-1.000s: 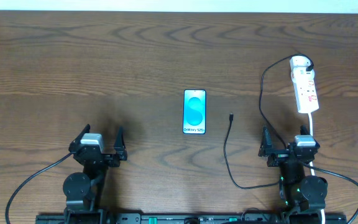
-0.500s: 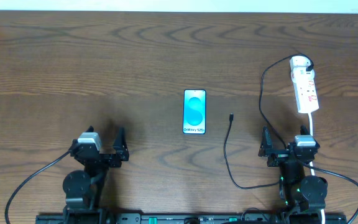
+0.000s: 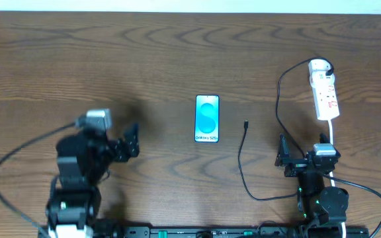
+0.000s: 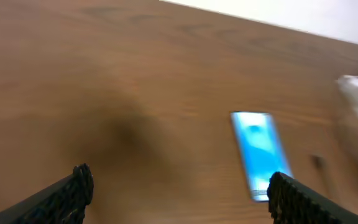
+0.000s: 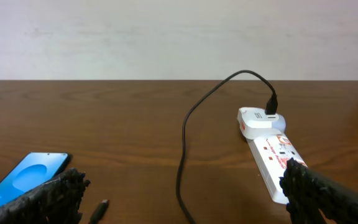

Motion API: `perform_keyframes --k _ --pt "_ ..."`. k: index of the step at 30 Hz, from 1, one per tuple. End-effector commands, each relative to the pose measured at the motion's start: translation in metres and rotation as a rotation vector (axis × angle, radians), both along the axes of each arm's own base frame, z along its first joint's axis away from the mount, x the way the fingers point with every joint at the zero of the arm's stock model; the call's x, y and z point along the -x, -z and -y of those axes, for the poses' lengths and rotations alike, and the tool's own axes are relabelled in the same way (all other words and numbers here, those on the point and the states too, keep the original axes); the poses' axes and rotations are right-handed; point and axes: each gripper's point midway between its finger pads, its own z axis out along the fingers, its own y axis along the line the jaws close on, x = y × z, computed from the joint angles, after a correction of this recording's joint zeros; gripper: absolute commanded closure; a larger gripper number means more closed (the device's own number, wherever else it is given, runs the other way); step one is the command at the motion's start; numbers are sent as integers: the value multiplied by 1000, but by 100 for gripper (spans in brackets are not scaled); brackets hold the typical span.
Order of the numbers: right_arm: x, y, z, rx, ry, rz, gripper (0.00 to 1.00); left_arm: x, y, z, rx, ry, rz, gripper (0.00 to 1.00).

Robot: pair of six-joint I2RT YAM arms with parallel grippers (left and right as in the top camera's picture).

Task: Plug charger to phone and switch on socket
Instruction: 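Reach the left gripper forward over the phone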

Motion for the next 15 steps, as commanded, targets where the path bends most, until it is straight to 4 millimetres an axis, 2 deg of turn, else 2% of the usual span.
perform_keyframes --k 1,3,8,15 --pt "0 1 2 11 7 1 1 0 -32 50 141 295 49 9" --pt "0 0 2 11 7 1 1 -5 -38 56 161 338 83 9" --pt "0 0 2 11 7 1 1 -15 -44 56 223 299 33 9" --pt "0 0 2 11 7 1 1 -27 -56 33 155 149 -147 9"
